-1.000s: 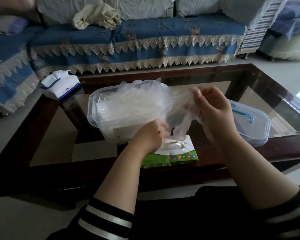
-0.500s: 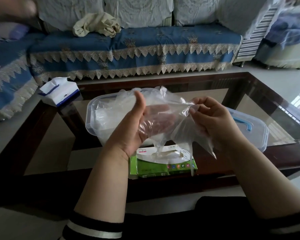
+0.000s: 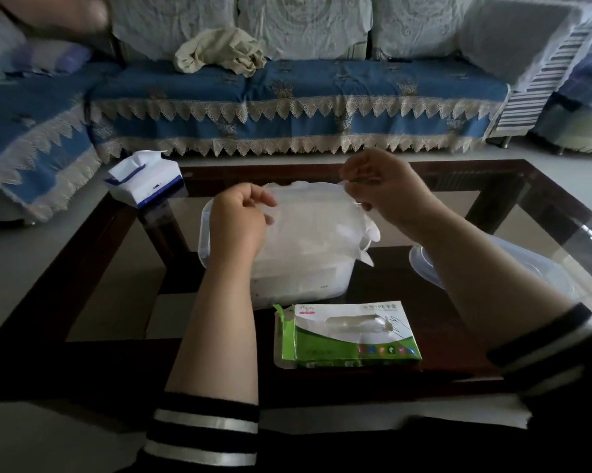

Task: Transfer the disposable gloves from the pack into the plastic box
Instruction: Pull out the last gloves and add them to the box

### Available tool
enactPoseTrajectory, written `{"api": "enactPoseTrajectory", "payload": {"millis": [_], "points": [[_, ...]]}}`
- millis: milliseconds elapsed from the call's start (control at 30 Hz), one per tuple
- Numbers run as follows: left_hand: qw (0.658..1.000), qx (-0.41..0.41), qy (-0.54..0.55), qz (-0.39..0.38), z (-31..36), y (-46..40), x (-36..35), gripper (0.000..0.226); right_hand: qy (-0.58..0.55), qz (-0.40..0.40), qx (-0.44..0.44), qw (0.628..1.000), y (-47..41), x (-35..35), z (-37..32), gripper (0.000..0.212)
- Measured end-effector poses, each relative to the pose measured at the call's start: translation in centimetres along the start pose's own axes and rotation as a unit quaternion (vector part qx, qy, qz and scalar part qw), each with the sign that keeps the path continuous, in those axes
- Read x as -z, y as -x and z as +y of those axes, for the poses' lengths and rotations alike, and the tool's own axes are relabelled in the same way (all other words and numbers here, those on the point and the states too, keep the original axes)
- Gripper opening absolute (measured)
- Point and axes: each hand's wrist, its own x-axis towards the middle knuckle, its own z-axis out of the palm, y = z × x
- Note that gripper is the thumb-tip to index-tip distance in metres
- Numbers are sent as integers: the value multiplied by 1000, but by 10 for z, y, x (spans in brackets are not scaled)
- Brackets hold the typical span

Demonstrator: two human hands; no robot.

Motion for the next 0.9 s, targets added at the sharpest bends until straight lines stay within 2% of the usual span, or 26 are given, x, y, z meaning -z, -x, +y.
{"api": "enactPoseTrajectory", "payload": {"millis": [100,167,267,400,467,567,667,767,834,900], "points": [[988,-25,-152,34,-13,-9,3,42,155,-41,48,986,-30,-26,1,20],[971,-43,-233,44,-17,-15,9,35,254,-62,85,961,-43,-44,7,16],[937,-67,-343,5,-20,-16,15,30,334,-79,143,928,-53,-61,19,16],[892,-70,-437,-90,-26,-16,13,63,408,-99,178,890,-54,-69,28,20],[880,-68,-456,-116,-27,-17,14,72,444,-61,199,871,-51,-65,29,23],[874,-52,-465,-133,-27,-16,15,76,414,45,170,893,-32,-49,20,22],[878,-47,-460,-125,-27,-13,15,72,285,132,157,936,6,-31,3,20],[886,-50,-448,-107,-23,-10,16,62,172,73,105,977,56,-18,-7,34],[900,-63,-424,-76,-19,-5,15,44,190,8,42,981,81,-19,-2,50],[921,-100,-377,-18,-14,1,13,18,246,-79,-13,966,93,-23,13,46]]}}
